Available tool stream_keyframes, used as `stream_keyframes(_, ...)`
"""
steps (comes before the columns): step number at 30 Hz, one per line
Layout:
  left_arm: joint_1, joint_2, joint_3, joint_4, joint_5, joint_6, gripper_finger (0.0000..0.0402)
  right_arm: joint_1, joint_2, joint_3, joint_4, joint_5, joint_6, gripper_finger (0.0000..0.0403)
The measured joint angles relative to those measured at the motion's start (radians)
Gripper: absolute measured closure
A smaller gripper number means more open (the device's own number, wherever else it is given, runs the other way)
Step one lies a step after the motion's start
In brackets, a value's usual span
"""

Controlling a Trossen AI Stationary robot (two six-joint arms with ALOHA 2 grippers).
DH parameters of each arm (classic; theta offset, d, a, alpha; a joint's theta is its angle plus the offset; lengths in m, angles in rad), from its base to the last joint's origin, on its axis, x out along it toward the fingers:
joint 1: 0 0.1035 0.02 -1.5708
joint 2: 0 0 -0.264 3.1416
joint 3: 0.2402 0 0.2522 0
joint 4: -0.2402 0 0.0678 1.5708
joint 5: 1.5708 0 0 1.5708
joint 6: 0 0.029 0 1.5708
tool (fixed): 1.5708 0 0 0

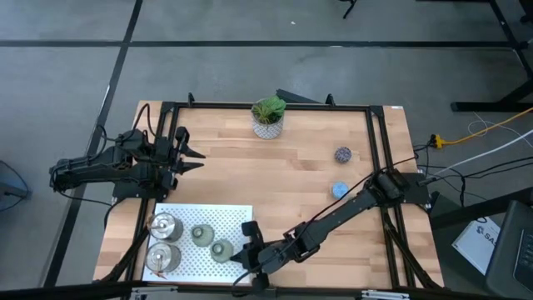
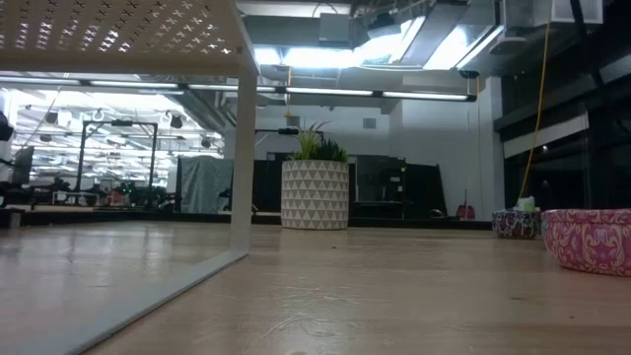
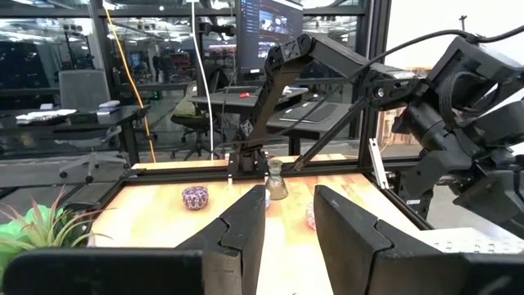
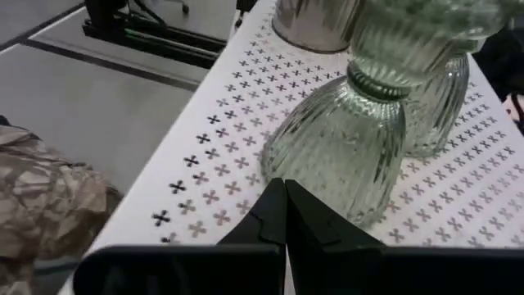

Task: Pick & Place candle stick holders
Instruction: Put the top transparent candle holder on the shelf

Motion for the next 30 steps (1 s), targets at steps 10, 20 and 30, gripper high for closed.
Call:
stream_keyframes(10, 0.000, 0.000, 0.000, -0.001, 0.000, 0.000, 0.0299, -0.001, -0.016, 0.005, -0.091, 0.011, -0.040, 0.0402)
stream_keyframes(20, 0.000, 0.000, 0.000, 0.000, 0.000, 0.000, 0.0300, -0.042, -0.024, 0.011, -0.054, 0.042, -0.070, 0.0402)
stream_keyframes(30, 0.000, 0.000, 0.000, 0.000, 0.000, 0.000, 0.0299, -0.053, 0.020, 0.011, 0.088, -0.106, -0.064, 0.0402)
